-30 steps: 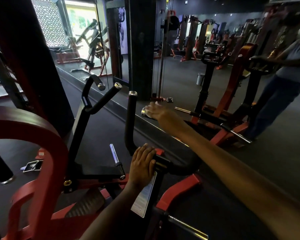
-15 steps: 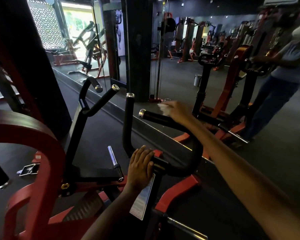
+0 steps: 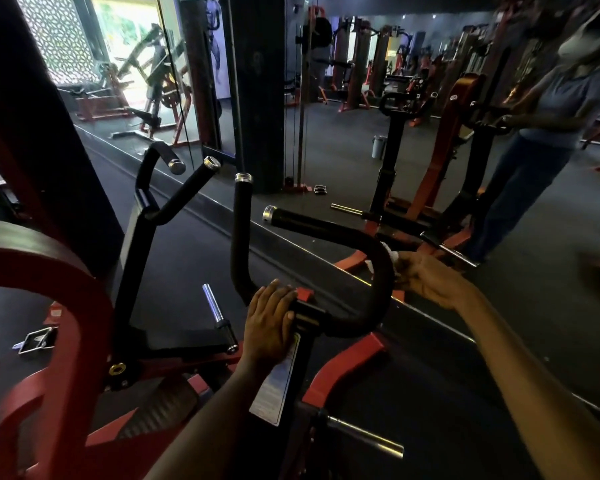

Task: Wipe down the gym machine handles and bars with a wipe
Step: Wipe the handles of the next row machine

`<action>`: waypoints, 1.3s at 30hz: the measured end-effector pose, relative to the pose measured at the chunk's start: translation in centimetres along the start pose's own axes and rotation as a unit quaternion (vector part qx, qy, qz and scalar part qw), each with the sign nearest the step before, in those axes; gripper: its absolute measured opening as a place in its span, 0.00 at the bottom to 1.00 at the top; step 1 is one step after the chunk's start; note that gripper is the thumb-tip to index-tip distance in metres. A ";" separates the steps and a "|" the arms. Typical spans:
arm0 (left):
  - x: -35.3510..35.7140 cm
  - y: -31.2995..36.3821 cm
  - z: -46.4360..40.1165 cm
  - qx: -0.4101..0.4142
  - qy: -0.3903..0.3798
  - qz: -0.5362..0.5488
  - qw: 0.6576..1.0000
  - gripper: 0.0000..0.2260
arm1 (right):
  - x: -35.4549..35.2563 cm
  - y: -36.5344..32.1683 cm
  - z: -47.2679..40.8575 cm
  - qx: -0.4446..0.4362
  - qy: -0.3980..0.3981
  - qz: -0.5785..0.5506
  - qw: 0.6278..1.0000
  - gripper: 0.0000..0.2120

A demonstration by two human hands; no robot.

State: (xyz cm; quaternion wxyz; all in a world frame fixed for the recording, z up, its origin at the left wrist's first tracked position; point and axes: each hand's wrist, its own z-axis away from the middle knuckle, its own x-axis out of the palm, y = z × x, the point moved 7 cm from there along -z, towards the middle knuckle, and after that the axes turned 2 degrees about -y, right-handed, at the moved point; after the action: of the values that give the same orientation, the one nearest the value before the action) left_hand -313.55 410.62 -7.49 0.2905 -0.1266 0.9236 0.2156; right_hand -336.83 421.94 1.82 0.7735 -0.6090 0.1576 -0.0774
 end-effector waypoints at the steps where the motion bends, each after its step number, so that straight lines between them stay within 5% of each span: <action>1: -0.1 0.0 -0.1 0.000 -0.001 -0.001 1.000 0.22 | -0.8 -0.3 -0.1 -0.015 0.070 0.049 0.996 0.12; 4: -0.3 0.2 -0.1 -0.004 -0.004 -0.003 1.000 0.22 | -1.0 -5.2 -0.3 -0.153 0.247 0.168 0.942 0.11; 9: -0.5 0.4 0.0 -0.010 -0.007 0.002 1.000 0.20 | 6.2 -7.7 -2.0 -0.310 0.107 0.445 0.833 0.25; 16: -0.6 1.2 0.0 -0.040 0.005 0.011 0.999 0.19 | 5.3 0.7 6.6 -0.362 0.165 0.510 0.763 0.27; 21: -0.5 1.1 0.0 -0.048 0.003 0.013 0.999 0.19 | 5.7 -6.4 5.6 -0.397 0.259 0.454 0.755 0.19; 23: -0.6 1.2 0.0 -0.050 -0.002 0.012 0.999 0.19 | 6.4 -7.6 2.4 -0.366 0.209 0.505 0.753 0.21; 26: -0.6 1.3 0.3 -0.049 0.001 0.017 0.999 0.18 | 5.5 -4.3 1.3 -0.355 0.137 0.526 0.761 0.29; 31: -0.4 1.1 0.2 -0.046 0.011 0.017 0.999 0.18 | 5.3 2.5 8.0 -0.383 0.187 0.519 0.741 0.29; 36: -0.5 1.1 0.2 -0.042 0.011 0.020 0.999 0.18 | 2.6 -3.5 6.1 -0.393 0.293 0.350 0.798 0.18; 39: -0.4 1.0 0.3 -0.052 0.000 0.015 0.999 0.18 | 3.8 -7.2 1.6 -0.335 0.208 0.356 0.847 0.19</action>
State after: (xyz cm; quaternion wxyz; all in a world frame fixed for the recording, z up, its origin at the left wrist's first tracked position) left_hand -313.50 411.72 -7.17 0.2801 -0.1274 0.9130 0.2678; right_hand -332.19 420.41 8.54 0.4463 -0.7031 0.5367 0.1357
